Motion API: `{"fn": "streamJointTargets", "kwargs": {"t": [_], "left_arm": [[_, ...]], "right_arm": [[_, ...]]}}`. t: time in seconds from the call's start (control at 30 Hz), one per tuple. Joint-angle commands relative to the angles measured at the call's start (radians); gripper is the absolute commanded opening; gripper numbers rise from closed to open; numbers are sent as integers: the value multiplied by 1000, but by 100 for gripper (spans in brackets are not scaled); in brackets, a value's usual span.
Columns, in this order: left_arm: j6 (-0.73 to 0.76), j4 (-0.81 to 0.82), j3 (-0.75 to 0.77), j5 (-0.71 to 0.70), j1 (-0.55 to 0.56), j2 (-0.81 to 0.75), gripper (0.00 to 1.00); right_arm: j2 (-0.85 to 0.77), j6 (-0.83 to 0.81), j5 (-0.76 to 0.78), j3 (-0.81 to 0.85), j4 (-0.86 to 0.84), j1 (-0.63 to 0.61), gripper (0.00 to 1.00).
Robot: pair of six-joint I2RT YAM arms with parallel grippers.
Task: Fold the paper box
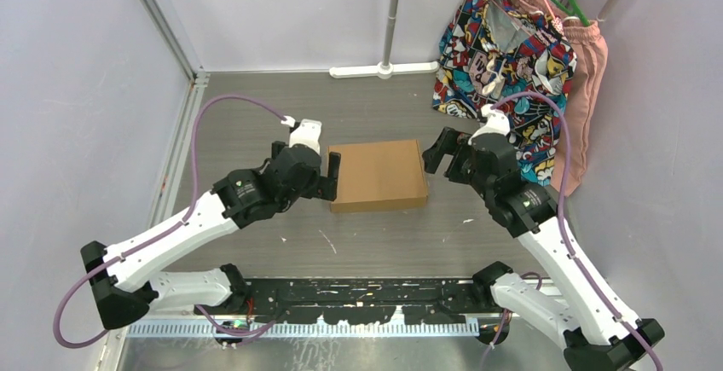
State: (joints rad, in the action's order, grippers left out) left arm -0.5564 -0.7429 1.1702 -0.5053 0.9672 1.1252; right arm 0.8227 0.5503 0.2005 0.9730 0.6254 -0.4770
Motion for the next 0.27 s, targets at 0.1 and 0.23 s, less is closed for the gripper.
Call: {"fn": "streamJointTargets", "kwargs": {"t": [0.1,0.23], "left_arm": [[75,40,-20,-28,-47,-9,100],[122,75,-13,19,-110,19,100]], "right_arm": [[42,-53,67,-29,-95,-6,100],[123,-93,88,-1,-108,-6,100]]}}
